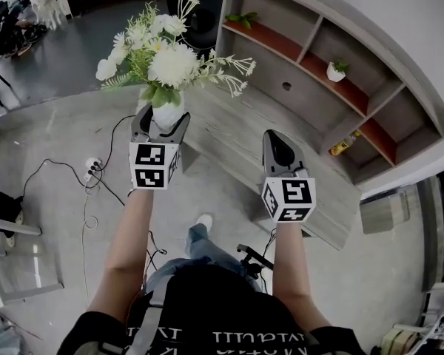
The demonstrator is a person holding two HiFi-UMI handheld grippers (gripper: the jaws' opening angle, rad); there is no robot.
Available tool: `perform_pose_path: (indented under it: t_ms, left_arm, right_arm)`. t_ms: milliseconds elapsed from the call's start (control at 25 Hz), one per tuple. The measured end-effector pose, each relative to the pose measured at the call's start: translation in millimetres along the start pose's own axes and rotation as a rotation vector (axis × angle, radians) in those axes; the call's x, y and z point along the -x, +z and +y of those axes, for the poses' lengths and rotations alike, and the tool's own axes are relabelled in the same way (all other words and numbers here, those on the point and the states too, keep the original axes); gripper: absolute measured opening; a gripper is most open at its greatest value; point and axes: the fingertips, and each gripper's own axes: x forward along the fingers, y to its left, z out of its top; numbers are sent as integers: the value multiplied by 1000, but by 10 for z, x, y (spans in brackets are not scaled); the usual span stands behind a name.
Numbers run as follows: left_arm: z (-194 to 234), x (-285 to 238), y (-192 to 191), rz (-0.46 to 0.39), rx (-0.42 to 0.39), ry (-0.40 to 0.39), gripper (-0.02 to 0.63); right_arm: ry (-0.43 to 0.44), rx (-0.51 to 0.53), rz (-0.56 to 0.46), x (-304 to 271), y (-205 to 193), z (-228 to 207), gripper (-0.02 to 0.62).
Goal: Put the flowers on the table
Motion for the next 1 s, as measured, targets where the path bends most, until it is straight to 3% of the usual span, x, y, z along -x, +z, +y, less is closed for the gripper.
perform_pose_path:
  t_ms: [400,760,880,1000]
  left_arm:
    - [8,-163,8,-62,-6,-36,354]
    - [1,-947,58,-113,23,-83,354]
    - [38,-988,3,-101,18,-90,354]
    - [21,-674,65,-149,6,-83,354]
  right_arm:
    - [-39,4,-32,-66,-17,28,14]
    - [-76,8,-52,-651,18,-531,14]
    - [-56,9,-37,-739,11,-416,14]
    - [-29,63,-51,-508,131,-141,14]
